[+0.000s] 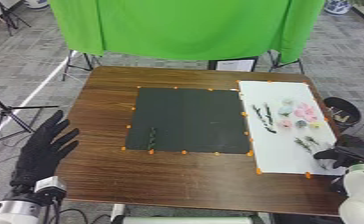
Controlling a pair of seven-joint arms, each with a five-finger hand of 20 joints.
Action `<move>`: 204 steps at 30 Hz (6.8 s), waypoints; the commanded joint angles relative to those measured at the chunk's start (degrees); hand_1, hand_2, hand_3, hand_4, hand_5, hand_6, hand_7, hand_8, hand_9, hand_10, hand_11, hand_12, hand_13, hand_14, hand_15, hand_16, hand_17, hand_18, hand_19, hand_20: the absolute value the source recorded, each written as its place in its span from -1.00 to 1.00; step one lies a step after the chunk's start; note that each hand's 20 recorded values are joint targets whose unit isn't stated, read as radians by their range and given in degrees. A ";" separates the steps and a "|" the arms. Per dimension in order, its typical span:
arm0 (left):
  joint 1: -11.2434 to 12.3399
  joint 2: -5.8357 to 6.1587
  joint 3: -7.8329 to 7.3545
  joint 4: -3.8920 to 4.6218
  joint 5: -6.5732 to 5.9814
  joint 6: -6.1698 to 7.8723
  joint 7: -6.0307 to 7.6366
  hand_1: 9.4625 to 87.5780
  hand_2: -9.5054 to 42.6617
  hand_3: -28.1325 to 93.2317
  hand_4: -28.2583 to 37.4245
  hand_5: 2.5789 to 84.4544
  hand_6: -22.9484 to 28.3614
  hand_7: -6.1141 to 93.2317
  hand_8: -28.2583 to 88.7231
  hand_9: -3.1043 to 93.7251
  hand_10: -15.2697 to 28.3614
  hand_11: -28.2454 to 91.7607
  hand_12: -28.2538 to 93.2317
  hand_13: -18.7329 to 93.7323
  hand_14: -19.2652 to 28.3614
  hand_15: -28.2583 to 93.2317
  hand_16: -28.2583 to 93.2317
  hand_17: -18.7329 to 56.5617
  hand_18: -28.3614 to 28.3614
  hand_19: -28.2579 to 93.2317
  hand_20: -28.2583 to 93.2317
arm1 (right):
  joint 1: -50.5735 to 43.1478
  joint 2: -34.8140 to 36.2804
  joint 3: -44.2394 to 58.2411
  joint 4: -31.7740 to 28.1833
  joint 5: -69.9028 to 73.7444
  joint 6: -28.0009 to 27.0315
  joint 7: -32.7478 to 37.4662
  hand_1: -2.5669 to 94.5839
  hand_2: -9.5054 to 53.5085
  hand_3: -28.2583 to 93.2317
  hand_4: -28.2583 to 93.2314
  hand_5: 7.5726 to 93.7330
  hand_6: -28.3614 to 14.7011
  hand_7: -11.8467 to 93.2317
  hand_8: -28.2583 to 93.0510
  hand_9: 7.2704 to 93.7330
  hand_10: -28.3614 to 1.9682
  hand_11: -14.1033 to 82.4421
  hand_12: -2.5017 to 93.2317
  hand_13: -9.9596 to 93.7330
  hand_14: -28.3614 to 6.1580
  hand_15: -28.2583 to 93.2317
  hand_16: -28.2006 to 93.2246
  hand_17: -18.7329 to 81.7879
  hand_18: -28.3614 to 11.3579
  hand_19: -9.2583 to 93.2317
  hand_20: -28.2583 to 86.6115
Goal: Arrange flowers
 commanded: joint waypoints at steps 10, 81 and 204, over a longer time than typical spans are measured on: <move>0.21 -0.48 0.22 0.25 -0.26 0.22 -0.30 -0.61 -0.78 0.60 -0.90 -0.50 -0.01 -0.51 -0.68 -0.57 0.16 -0.28 -0.21 -0.36 0.44 -0.09 -0.50 -0.83 0.81 0.08 -0.37 | -3.02 -0.60 1.75 0.32 4.99 3.67 -6.60 -0.06 -0.86 0.88 -0.94 0.43 0.31 0.13 -0.23 0.74 0.35 0.25 0.14 0.67 0.25 0.72 0.03 0.10 -0.61 0.87 0.31; -2.89 0.83 3.25 1.68 -0.17 -0.53 -2.47 -0.61 -0.77 0.61 -0.90 -0.50 -0.01 -0.52 -0.68 -0.57 0.16 -0.28 -0.21 -0.36 0.43 -0.09 -0.50 -0.83 0.82 0.08 -0.37 | 38.62 -31.78 -46.90 10.27 -8.53 2.58 -5.83 -0.45 -0.60 0.87 -0.85 0.69 0.32 0.19 -0.66 0.89 0.38 0.53 0.06 0.84 0.28 0.85 0.07 0.29 -0.72 1.00 0.46; -2.26 0.22 3.76 1.67 0.00 -0.36 -2.50 -0.61 -0.76 0.61 -0.90 -0.50 0.00 -0.52 -0.68 -0.57 0.17 -0.28 -0.21 -0.36 0.44 -0.09 -0.50 -0.83 0.80 0.08 -0.37 | 46.01 -20.60 -47.20 10.64 -13.54 -12.65 -47.58 -0.82 -0.05 1.00 -0.59 0.08 0.39 -0.18 -0.79 -0.57 -0.28 0.47 0.06 -0.37 -0.26 0.82 -0.07 -0.50 -0.73 0.46 0.46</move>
